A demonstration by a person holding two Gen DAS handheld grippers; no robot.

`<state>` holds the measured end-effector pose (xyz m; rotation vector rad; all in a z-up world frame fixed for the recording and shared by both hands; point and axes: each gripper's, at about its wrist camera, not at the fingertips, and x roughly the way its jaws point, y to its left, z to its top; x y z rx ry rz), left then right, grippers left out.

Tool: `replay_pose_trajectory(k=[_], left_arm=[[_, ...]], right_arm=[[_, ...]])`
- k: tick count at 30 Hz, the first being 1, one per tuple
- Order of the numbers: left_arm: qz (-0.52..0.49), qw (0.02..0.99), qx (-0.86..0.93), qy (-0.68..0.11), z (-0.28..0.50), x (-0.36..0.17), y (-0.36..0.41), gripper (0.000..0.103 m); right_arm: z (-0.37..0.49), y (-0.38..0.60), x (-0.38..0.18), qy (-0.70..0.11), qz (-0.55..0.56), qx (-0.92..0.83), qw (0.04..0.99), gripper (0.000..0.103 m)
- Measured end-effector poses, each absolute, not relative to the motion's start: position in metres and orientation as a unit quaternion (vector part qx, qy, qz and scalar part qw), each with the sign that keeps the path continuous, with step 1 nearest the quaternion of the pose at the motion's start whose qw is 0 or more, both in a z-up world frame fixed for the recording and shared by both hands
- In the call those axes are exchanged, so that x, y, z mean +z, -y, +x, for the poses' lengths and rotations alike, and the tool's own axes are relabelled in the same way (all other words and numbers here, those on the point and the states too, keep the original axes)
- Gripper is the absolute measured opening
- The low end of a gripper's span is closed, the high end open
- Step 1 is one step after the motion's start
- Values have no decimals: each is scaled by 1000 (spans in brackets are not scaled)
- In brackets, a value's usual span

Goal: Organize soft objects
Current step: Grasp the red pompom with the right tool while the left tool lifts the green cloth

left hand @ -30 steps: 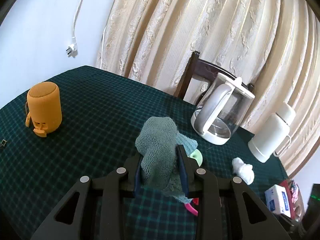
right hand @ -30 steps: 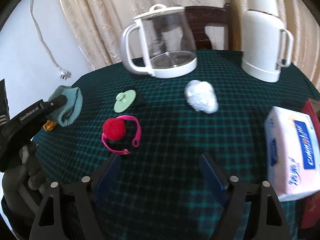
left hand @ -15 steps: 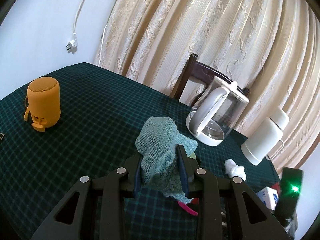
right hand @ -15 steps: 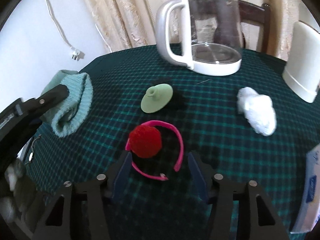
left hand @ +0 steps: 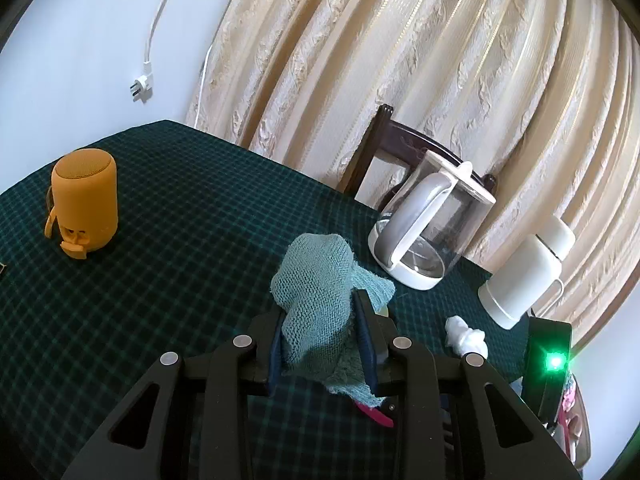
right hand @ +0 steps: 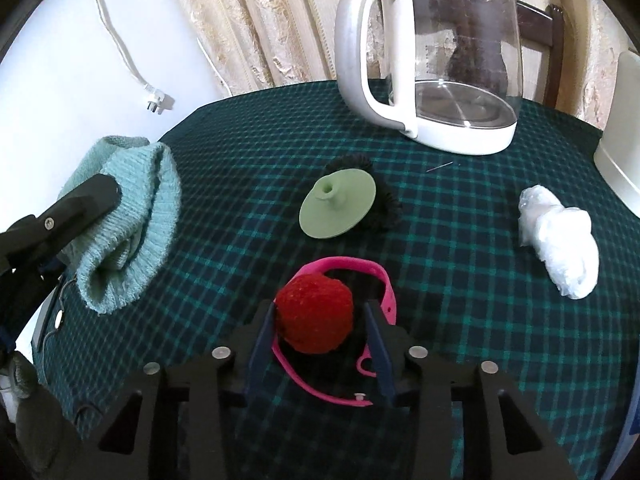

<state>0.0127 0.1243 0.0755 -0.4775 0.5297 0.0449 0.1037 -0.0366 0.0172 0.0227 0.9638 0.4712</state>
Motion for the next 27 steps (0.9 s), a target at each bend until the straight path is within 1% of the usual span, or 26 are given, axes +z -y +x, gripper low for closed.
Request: replay_pose_trajectory(k=[4,13,17,27], left_arm=[[-233,937,21,-261,13,75,-124,32],[-230,937,22,-263,14,73,-122,32],[-225,938,23,-263,14,72,-120,32],[-194,946,13,-261,14,72,-105,32]], right_arm=[[103,38,16,-458,21,232,858,40],[93,53,32,-433,42,231,870,39],[82,65,43,-410,40,213,886,39],[57,96,64,-369,54,174,911,39]])
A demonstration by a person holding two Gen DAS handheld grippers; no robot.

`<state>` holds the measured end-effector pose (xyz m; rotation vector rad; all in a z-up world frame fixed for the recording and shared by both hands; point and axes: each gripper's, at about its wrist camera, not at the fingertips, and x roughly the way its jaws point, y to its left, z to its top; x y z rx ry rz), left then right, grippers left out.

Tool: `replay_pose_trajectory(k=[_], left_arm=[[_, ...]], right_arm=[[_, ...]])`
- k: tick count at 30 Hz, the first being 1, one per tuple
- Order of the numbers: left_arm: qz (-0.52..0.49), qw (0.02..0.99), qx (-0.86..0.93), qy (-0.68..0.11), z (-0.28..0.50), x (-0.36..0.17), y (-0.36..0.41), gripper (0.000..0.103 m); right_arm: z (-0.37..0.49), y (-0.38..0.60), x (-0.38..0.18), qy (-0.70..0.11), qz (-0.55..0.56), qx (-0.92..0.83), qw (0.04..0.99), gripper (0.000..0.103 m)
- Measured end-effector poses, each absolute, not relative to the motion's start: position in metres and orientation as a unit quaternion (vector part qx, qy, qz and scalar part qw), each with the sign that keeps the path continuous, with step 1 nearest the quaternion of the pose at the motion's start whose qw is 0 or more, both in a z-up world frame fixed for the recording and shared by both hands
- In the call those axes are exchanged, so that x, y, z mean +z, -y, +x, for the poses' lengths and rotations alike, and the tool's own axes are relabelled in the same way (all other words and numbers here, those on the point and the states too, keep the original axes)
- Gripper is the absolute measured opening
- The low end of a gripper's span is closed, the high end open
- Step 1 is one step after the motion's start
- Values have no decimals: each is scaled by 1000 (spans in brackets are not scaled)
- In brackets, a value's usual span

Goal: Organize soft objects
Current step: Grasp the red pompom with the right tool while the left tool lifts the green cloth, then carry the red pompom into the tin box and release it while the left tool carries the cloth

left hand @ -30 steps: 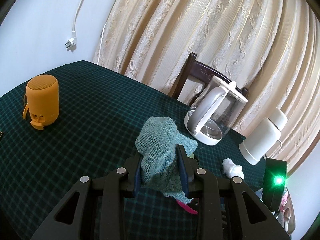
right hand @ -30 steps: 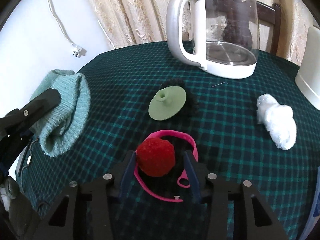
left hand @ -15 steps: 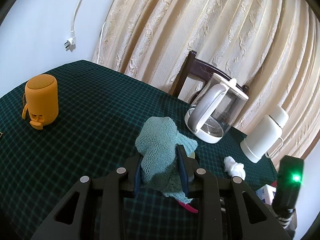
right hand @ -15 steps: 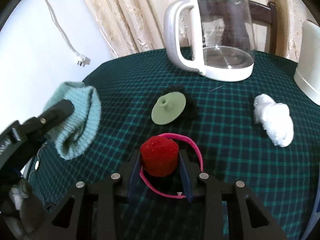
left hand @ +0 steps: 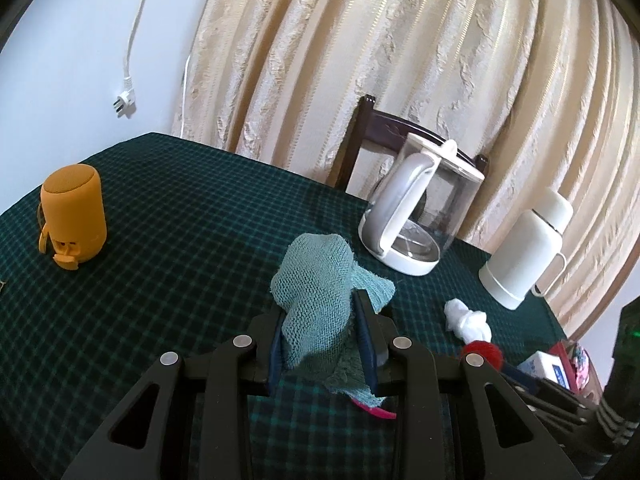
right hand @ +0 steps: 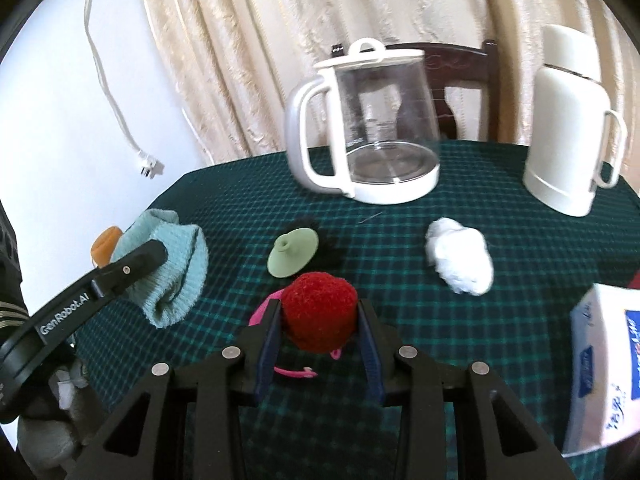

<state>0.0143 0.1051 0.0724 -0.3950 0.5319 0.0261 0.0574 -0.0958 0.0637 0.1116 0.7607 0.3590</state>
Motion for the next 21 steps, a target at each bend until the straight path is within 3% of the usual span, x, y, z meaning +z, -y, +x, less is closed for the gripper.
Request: replay_pose_trajectory(k=[21], left_arm=[[-156,949,6,-272,20,65,-80,32]], right_arm=[[3,196,83,-312,102,51,943,40]])
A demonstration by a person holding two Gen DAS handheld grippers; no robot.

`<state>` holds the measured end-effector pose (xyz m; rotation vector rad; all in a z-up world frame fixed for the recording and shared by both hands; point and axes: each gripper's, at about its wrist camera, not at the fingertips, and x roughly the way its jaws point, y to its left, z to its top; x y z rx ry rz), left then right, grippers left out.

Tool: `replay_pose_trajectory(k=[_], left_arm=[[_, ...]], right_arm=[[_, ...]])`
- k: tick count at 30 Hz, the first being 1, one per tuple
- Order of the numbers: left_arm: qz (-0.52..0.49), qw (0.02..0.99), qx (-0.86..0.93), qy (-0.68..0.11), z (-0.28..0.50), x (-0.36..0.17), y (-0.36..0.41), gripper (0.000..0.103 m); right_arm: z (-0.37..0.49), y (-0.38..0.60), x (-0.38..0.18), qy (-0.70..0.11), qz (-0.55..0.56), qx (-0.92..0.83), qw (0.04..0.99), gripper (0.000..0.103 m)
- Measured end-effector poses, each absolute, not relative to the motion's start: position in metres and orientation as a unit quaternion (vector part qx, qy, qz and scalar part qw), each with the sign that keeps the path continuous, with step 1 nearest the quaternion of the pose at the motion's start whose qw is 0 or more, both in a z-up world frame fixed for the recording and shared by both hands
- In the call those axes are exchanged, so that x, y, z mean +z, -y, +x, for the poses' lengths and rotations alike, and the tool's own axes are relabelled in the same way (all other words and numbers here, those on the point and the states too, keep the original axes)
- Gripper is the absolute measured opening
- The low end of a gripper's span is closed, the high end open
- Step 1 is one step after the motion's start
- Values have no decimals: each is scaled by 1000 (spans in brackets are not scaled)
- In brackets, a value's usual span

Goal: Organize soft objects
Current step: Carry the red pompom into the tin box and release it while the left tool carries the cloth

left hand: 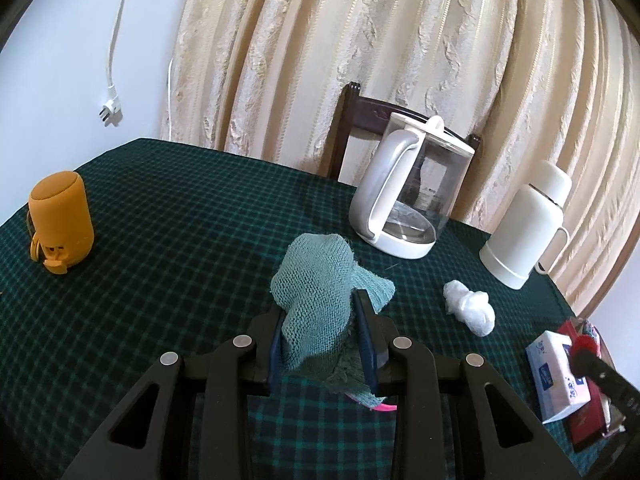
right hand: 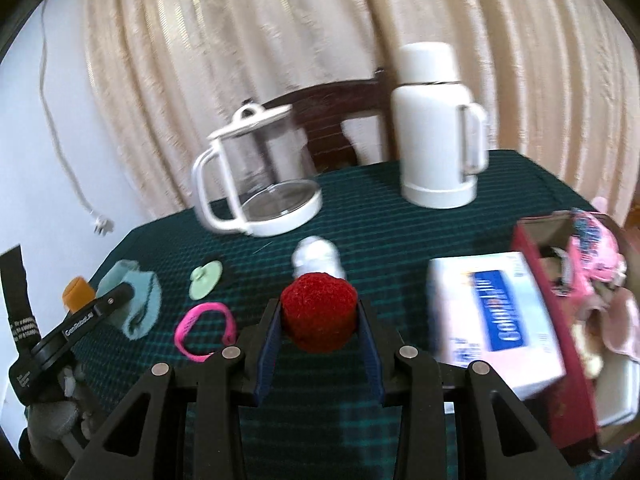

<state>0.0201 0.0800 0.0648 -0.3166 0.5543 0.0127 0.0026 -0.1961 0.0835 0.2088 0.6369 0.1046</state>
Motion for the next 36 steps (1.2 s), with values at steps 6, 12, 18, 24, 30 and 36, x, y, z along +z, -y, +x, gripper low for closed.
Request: replay_pose_trajectory(k=[6,12,18,24,30,36], left_arm=[[-148,951,7,-271,20,70,-75,32],[-138,954,-13,-265,14,83,-56,32],[-122,957,-54,-257,5,100,-26,32],[-114,955,-96,-256,-2,112,4,32],[-101,953,-124,-256,-7,120,29,32],[-93,952,-143,-254,-12,125,47,32]], right_arm=[[-19,236,90,-294,118,7,949,40],[-40,276,96,-273,128,-43,952,40],[-50,317,90,-273,148,-85,947,40],[-52,344,78,-290,163,-106,937,40],[-57,365,64,-314,165,-140,924,40],[-67,385,59,-317,174,-160,919,41]])
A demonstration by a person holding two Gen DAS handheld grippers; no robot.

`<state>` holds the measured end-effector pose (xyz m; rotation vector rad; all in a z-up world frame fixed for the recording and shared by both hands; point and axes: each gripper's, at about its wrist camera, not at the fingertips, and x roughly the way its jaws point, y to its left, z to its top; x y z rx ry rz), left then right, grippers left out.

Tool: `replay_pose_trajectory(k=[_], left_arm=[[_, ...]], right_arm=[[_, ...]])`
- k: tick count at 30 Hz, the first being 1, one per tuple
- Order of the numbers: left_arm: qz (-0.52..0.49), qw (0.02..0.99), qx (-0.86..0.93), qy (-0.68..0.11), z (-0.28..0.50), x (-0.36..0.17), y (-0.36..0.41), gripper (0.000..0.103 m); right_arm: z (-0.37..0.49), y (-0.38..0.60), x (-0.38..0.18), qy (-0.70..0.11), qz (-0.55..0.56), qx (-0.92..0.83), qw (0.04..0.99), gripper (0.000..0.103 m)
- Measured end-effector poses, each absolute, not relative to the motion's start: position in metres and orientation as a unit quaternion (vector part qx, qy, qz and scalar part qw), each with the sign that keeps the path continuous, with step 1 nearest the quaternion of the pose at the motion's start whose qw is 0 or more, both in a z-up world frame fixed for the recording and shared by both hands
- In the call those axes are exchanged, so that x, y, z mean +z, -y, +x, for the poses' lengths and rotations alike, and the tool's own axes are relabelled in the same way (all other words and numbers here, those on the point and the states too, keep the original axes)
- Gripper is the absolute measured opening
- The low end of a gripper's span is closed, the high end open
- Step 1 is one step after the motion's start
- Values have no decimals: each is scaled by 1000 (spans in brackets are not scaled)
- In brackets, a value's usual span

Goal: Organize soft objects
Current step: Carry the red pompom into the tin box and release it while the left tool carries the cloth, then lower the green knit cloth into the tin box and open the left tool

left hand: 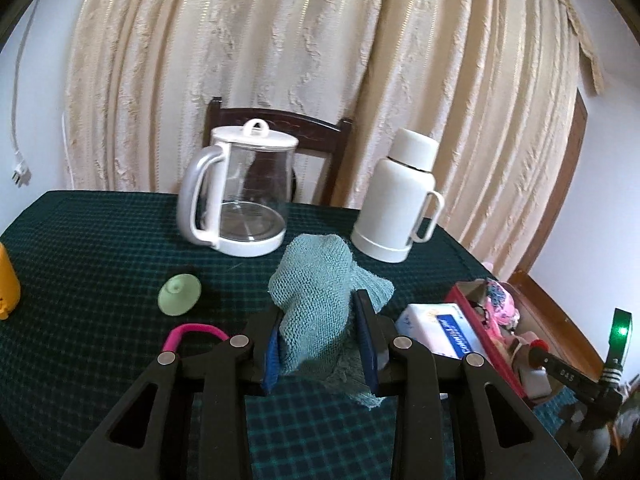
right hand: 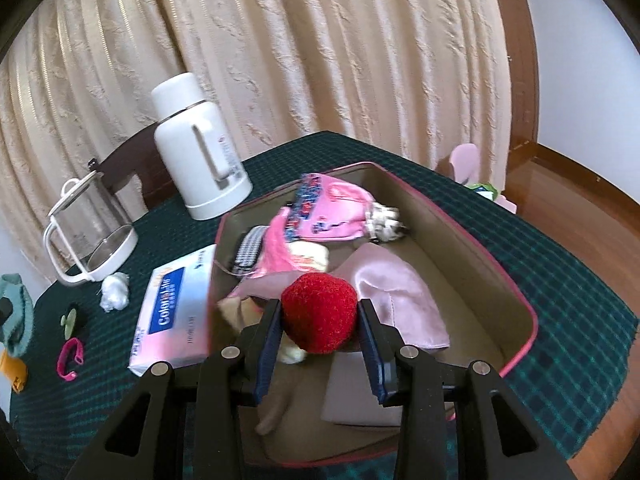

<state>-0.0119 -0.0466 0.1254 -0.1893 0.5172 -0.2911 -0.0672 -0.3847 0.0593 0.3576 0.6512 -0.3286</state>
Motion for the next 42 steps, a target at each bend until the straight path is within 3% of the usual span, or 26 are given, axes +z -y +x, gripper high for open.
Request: replay_pose_trajectory(k=[3,7,9,16,42], left_arm=[[-90,949,-157,-258,-13,127,57,32],[-79,946,-178,-259,-17,130,73,32],[-73,945,-188,-256,-20,132,81,32],[-63,936,-229,-259,-25,137,112,32],[-22,852,-417,-315,-38,116,245,32]], right_arm=[[-71,394,58,-317,184,-168,915,43],[-82,401,64,-291,194,-174,920,66],[-88,404,70,-273,194,-177,925,70],[-102,410,84,-237,190,-184,935,71],[-109,434,65,-248,214,-190,926,73]])
